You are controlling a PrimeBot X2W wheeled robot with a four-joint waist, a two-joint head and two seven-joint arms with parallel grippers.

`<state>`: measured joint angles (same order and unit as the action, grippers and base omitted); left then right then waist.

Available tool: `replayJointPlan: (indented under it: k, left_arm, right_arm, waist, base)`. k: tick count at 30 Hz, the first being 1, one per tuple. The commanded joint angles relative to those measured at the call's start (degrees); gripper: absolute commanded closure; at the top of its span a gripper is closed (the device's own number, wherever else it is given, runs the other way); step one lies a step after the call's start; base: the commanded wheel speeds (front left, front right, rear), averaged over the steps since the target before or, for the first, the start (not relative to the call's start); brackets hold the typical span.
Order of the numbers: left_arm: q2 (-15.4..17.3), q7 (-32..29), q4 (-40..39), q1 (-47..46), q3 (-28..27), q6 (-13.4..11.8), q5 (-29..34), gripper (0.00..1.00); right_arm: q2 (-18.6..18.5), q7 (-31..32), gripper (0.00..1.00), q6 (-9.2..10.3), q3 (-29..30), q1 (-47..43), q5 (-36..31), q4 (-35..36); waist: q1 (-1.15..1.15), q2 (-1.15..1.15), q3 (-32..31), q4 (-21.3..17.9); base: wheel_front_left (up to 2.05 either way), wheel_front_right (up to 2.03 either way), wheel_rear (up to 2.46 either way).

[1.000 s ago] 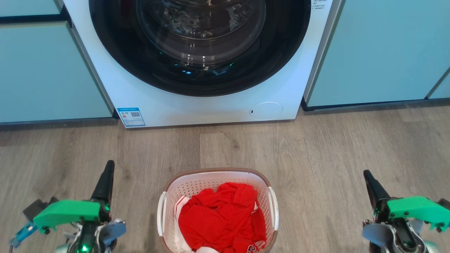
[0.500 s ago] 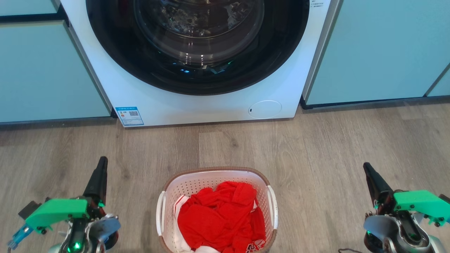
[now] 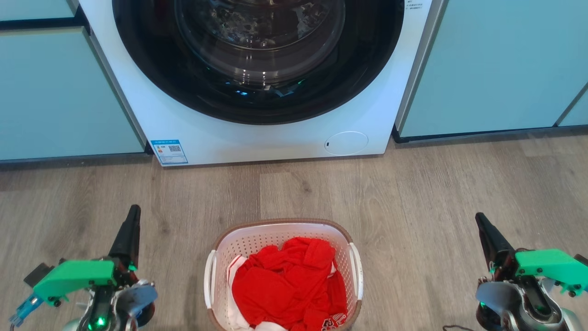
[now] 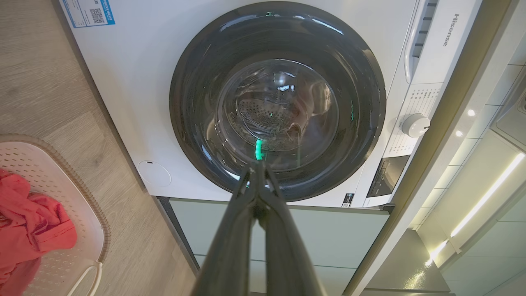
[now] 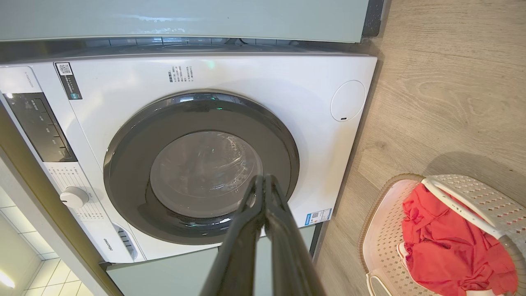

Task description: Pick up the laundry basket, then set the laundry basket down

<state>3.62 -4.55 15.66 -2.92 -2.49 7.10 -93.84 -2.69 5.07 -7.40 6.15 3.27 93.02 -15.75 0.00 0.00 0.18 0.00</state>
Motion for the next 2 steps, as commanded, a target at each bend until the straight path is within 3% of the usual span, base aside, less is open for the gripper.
replayJointPlan:
  k: [1, 2]
  left_arm:
    - [0.6, -0.4, -1.7, -3.1, -2.2, 0.4, 0.1, 1.0]
    - [0.6, -0.5, -1.7, -3.1, -2.2, 0.4, 0.1, 1.0]
  right_arm:
    - [-1.1, 0.4, 1.0, -0.09, -0.8, 2.8, 0.2, 1.8]
    - [-1.1, 0.5, 1.0, -0.09, -0.8, 2.8, 0.1, 1.8]
  waist:
    - [0.0, 0.0, 0.0, 0.0]
    - [0.0, 0.0, 0.0, 0.0]
  base:
    - [0.0, 0.0, 0.0]
    - [0.0, 0.0, 0.0]
